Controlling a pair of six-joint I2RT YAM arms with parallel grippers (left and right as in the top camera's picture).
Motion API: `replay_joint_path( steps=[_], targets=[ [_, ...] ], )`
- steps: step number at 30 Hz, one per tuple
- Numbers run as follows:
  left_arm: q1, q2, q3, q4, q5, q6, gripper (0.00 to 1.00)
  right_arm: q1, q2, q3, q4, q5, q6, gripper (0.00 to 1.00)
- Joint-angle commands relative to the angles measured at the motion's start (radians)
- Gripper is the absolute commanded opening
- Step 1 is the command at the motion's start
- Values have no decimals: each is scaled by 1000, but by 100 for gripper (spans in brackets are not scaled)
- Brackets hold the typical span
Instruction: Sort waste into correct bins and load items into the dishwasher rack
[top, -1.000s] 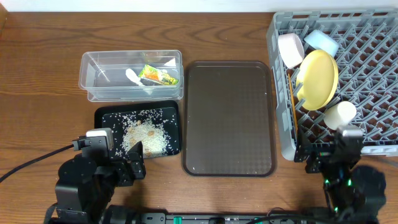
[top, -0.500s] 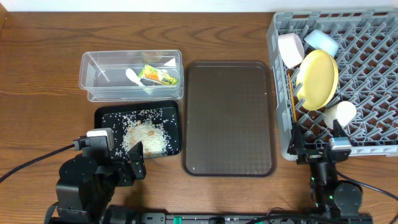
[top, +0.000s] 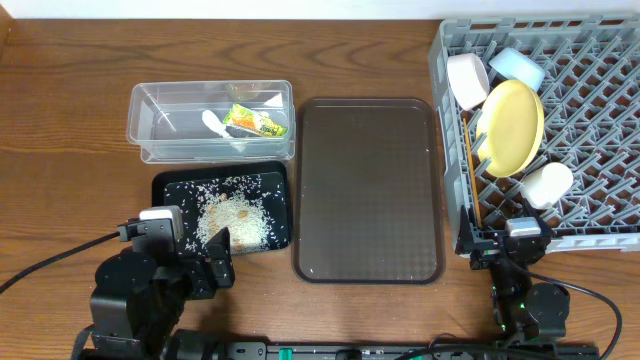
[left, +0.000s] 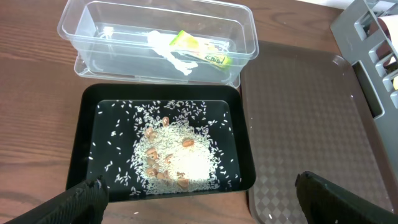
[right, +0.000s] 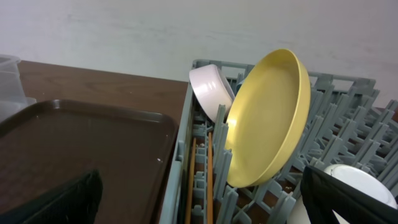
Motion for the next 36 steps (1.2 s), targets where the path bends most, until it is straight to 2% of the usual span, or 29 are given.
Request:
replay_joint_path(
  steps=[1,27,30,33,36],
  targets=[
    [0,-2,-3,-2,2,6,98,8,-6,-1,-4,-4,-13,99],
    [0,-6,-5,-3,2,6,98,8,-6,-1,-4,-4,-13,99],
    [13,-36,-11,-38,-30,18,98,8,-6,-1,-4,-4,-13,99],
    [58,-106,-74,21,-43,32,98,8,-6,-1,-4,-4,-13,99],
    [105,-205,-215,163,-43,67,98,8,-6,-1,-4,-4,-13,99]
  ],
)
